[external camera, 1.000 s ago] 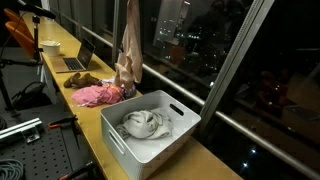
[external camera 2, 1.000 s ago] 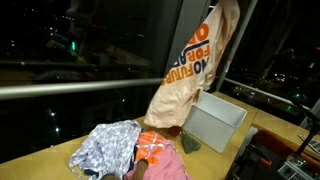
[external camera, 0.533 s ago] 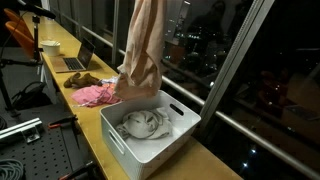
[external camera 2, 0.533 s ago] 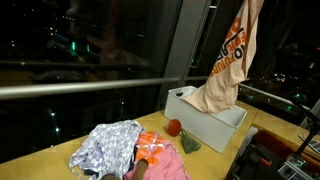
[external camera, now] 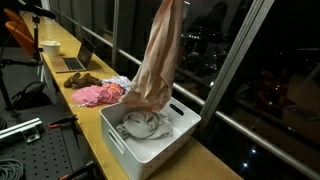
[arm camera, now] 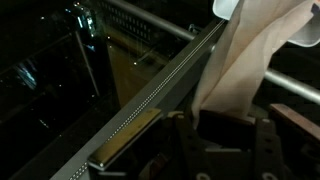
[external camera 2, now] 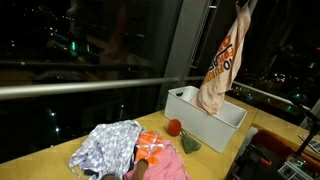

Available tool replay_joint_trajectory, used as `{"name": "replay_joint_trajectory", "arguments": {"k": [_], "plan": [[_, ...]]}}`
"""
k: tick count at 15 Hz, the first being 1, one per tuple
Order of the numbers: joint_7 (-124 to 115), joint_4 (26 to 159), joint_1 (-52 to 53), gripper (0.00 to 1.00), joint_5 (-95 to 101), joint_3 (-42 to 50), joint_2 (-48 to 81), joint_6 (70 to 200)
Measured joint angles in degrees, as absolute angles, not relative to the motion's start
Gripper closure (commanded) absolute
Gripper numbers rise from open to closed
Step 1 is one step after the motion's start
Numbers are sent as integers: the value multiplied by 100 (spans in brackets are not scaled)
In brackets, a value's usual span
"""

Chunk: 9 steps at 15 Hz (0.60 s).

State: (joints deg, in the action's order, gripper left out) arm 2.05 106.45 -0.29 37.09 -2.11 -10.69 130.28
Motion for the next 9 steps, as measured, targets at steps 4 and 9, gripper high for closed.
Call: {"name": "replay_joint_trajectory", "arguments": {"k": [4,9], "plan": [[39,11240,-43,100,3680,-146,-733,13632],[-135,11953,-28,53,3503,-150,-279,14287]]}}
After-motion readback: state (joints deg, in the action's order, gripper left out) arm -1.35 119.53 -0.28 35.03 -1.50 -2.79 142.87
